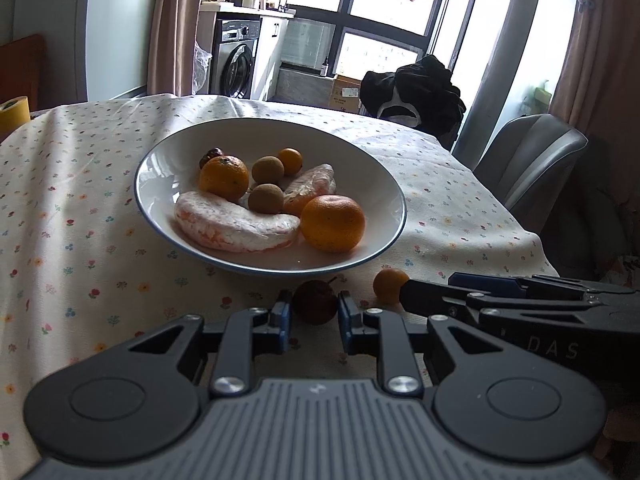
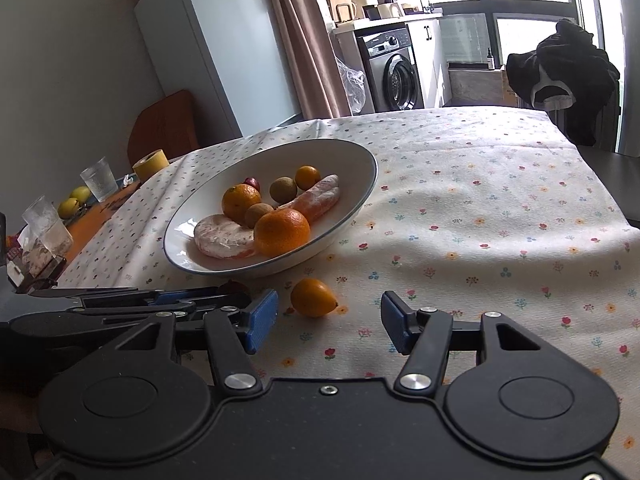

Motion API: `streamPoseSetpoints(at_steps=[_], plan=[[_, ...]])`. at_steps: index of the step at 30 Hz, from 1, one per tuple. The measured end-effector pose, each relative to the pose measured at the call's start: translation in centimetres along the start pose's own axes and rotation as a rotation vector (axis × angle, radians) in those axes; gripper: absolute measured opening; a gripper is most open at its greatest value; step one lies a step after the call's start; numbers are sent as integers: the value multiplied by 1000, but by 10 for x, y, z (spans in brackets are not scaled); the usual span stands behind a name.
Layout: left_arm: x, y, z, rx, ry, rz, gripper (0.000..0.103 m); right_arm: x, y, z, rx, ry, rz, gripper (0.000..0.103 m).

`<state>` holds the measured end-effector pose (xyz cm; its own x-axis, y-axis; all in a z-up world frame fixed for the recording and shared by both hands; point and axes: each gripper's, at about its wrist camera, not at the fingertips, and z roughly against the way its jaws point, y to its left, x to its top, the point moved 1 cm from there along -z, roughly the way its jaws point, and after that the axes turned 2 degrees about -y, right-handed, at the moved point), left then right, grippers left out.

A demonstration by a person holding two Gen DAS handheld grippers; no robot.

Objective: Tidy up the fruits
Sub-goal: 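Grasp the dark red plum with the left tool while the right tool grasps the small mandarin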

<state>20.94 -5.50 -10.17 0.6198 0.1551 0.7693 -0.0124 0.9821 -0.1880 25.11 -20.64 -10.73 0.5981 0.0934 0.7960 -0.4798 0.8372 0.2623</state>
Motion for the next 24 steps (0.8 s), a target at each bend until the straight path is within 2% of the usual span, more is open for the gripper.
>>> streamPoseSetpoints(at_steps=[14, 15, 18, 24], plan=[[-3, 15, 9, 85, -15, 29, 22, -1, 24, -22, -77, 3, 64, 53], [-3, 16, 10, 89, -16, 28, 22, -1, 25, -23, -78, 5, 63, 51], [-3, 18, 13, 99, -22, 28, 22, -1, 27, -25, -105, 7, 84, 30], [-4, 28, 26, 121, -35, 43, 22, -1, 27, -15, -98, 11, 68, 27]])
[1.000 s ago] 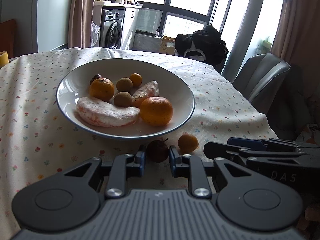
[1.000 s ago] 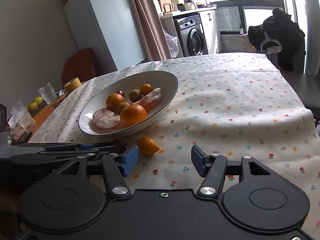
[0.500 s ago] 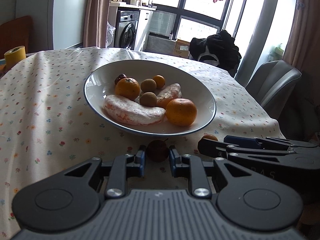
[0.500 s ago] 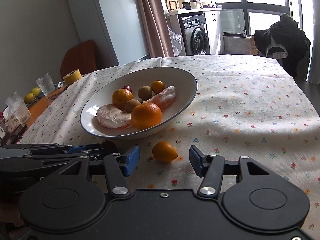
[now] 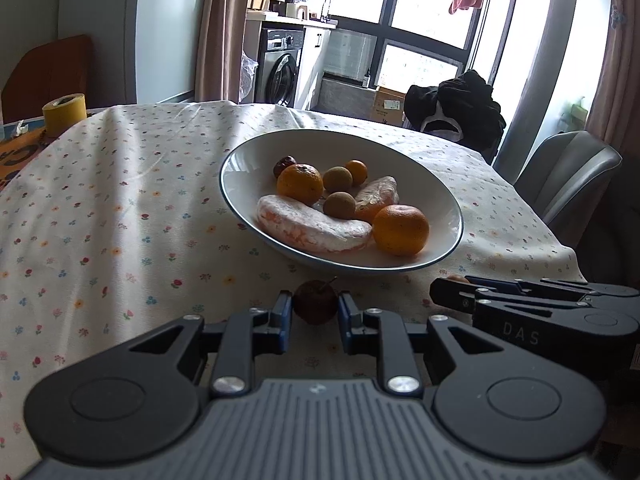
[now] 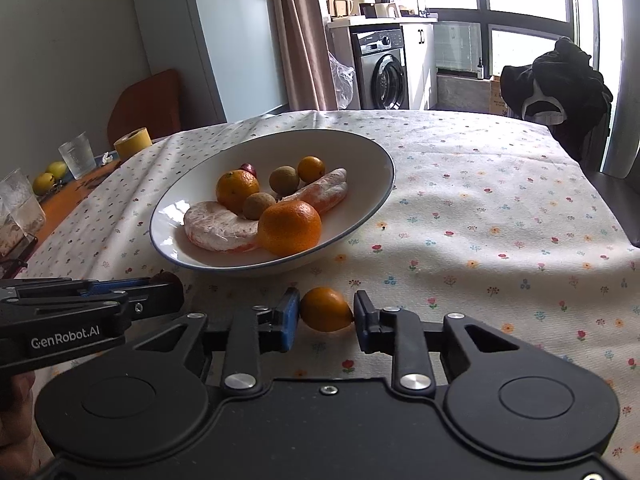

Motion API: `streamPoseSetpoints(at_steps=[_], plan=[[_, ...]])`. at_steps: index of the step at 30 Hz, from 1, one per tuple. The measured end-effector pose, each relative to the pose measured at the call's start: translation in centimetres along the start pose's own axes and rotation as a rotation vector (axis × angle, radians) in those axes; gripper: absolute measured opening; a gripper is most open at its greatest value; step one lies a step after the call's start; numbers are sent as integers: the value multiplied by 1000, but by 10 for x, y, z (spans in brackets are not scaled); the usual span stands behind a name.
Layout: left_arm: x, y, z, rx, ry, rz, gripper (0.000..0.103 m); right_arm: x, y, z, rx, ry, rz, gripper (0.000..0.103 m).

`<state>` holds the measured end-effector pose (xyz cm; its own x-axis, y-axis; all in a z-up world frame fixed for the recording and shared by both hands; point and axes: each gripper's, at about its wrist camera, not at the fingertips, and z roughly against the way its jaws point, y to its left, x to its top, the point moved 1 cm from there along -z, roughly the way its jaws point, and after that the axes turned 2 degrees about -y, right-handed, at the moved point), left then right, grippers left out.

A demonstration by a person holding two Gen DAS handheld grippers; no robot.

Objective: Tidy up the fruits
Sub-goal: 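Grasp the dark red plum with the left tool while the right tool grasps the small mandarin, then carry the plum with the left tool while the right tool carries the mandarin over the bowl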

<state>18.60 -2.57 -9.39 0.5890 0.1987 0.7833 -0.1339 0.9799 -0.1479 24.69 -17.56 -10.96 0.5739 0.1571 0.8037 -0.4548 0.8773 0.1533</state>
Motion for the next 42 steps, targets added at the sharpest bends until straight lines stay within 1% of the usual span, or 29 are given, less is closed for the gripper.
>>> streamPoseSetpoints(at_steps=[8, 10, 17, 22, 37, 39, 41, 42], plan=[[9, 11, 16, 23, -44, 18, 22, 4, -1, 19, 17, -20, -38, 27], [12, 11, 21, 23, -59, 19, 22, 6, 1, 24, 8, -37, -25, 27], [24, 11, 34, 31, -104, 4, 22, 11, 2, 30, 22, -54, -30, 27], [27, 11, 35, 32, -112, 2, 22, 15, 5, 34, 30, -69, -17, 27], [42, -2, 23, -10, -118, -27, 22, 33, -1, 37, 19, -111, -19, 27], [45, -4, 20, -22, -115, -21, 23, 35, -2, 36, 17, -115, -19, 27], [47, -7, 19, -50, -114, -6, 22, 38, -3, 35, 16, -119, -21, 27], [48, -10, 18, -50, -120, -19, 23, 39, -3, 34, 16, -121, -21, 27]])
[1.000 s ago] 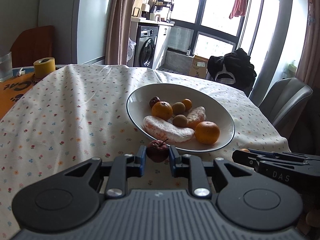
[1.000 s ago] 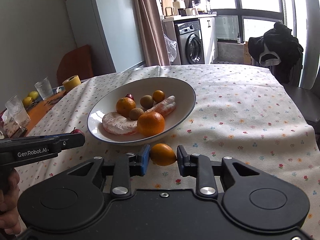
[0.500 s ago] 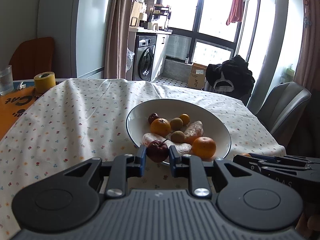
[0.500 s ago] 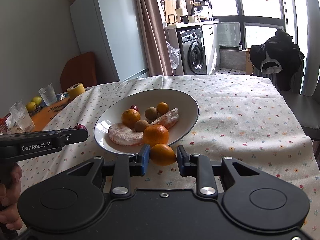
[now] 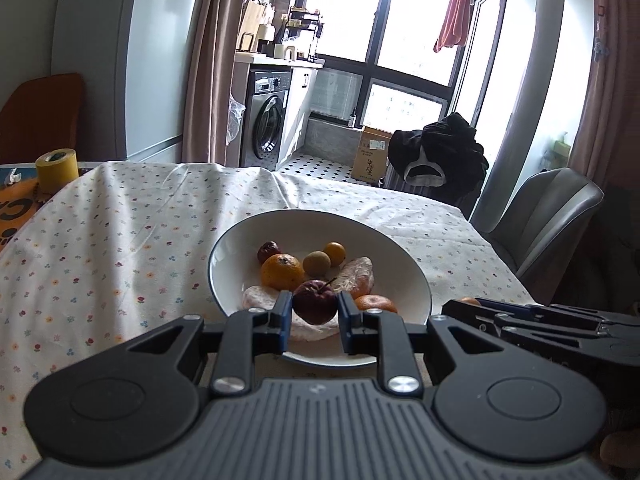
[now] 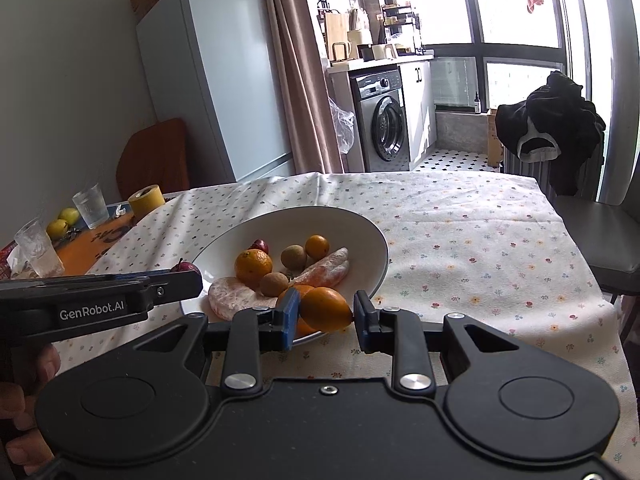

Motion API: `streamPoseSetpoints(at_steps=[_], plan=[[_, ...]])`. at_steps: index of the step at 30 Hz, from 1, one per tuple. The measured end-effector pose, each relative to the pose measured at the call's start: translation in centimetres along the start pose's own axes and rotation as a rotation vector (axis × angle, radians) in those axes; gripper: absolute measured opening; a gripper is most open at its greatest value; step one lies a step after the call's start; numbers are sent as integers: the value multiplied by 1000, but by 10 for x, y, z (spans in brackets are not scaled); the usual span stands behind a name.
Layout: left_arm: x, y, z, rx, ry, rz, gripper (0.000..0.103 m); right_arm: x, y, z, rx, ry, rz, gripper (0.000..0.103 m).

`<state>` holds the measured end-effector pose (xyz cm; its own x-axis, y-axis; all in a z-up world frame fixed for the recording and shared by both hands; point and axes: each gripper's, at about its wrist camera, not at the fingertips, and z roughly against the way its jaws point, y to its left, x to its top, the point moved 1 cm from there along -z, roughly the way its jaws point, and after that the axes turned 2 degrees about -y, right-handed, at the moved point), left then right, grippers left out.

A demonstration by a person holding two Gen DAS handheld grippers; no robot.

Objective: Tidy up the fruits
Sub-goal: 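Carry the plum with the left tool while the right tool carries the mandarin over the bowl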

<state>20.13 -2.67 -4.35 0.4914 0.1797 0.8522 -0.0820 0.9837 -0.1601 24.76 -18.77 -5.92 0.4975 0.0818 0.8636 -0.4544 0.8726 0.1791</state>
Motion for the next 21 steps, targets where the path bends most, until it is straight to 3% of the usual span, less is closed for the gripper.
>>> streamPoseSetpoints(at_steps=[14, 21], plan=[[9, 11, -16, 28, 7, 36, 28, 9, -8, -21, -12, -1, -6, 27], [12, 19, -19, 69, 5, 25, 38, 18, -9, -33, -8, -6, -8, 27]])
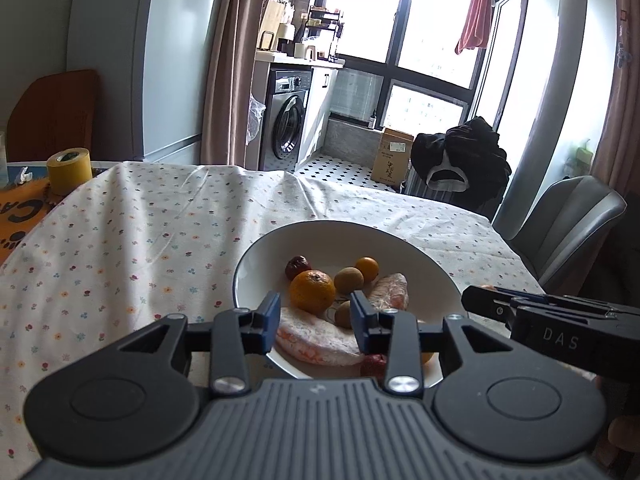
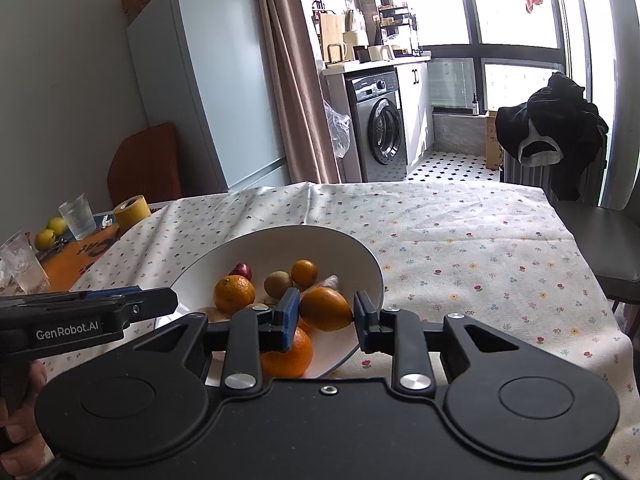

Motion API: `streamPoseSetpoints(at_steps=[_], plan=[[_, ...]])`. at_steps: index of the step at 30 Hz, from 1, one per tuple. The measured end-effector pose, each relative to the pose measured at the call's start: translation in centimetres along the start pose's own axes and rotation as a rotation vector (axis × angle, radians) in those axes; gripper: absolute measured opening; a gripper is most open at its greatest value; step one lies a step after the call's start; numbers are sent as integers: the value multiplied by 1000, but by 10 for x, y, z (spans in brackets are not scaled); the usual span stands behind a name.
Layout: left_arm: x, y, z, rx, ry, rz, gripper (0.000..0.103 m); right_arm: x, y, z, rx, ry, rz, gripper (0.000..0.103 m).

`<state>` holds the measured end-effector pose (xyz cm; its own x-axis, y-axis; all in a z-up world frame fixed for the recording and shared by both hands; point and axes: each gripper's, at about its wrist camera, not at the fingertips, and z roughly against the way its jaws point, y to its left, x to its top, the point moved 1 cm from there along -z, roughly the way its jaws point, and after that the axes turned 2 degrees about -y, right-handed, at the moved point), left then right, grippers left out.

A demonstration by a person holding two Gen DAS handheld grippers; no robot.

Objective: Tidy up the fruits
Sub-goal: 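Carry the plum with the left tool while the right tool carries the mandarin over the bowl, then open both tools to drop the plum and mandarin into the bowl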

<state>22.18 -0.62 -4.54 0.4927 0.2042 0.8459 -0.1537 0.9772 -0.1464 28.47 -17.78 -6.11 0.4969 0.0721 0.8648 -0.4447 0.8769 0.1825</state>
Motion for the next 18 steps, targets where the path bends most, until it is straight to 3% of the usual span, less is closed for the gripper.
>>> streamPoseSetpoints(at_steps=[8, 13, 18], plan=[[3, 15, -4, 31, 12, 14, 51, 6, 1, -9, -6, -23, -16, 34], [3, 17, -1, 42, 11, 6, 71, 5, 1, -4, -9, -28, -26, 45], [3, 17, 4, 56, 0, 6, 83, 4, -3, 4, -23, -34, -39, 53]])
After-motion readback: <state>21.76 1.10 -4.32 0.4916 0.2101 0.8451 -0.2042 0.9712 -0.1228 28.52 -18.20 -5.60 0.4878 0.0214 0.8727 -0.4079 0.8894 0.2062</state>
